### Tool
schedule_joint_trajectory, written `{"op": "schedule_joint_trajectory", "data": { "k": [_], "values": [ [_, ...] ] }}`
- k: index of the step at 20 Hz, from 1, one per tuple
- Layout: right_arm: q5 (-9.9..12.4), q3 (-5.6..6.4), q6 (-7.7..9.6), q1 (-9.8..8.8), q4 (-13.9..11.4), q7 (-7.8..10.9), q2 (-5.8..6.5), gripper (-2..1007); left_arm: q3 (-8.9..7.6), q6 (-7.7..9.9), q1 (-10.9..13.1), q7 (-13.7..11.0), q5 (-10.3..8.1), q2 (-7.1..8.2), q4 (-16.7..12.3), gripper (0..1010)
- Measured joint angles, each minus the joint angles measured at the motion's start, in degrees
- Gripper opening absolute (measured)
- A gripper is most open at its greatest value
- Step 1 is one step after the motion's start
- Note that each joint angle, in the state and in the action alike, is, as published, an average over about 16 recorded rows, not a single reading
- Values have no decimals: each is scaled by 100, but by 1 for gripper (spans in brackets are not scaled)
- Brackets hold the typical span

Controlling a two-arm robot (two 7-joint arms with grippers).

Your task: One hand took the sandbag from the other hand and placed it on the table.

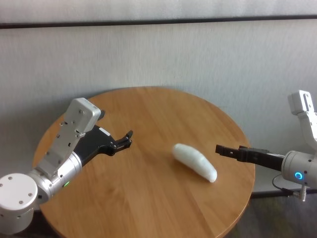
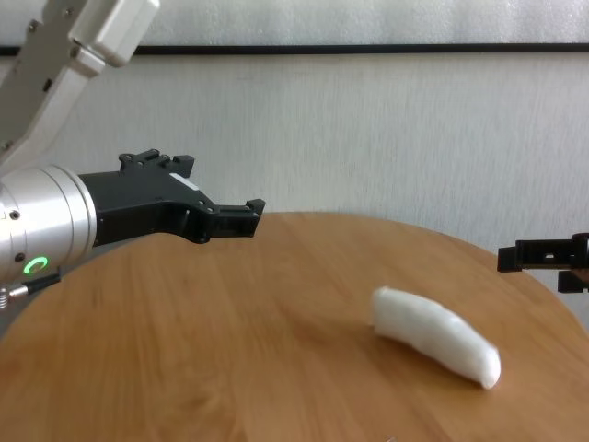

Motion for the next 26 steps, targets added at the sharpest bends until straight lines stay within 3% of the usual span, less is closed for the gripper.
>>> {"op": "schedule_joint_trajectory", "data": {
  "k": [6, 10, 18, 26],
  "values": [
    [-67, -16, -35, 7, -13, 44, -5, 1000, 0, 0, 0, 0, 0, 0, 0, 1000],
    [-265, -78, -126, 31, -47, 117, -12, 1000, 0, 0, 0, 0, 0, 0, 0, 1000],
    [-1091, -348, -492, 178, -139, 366, -78, 1000, 0, 0, 0, 0, 0, 0, 0, 1000],
    [-1855, -618, -795, 457, -55, 610, -391, 1000, 1, -1, 0, 0, 0, 0, 0, 1000]
  ]
}}
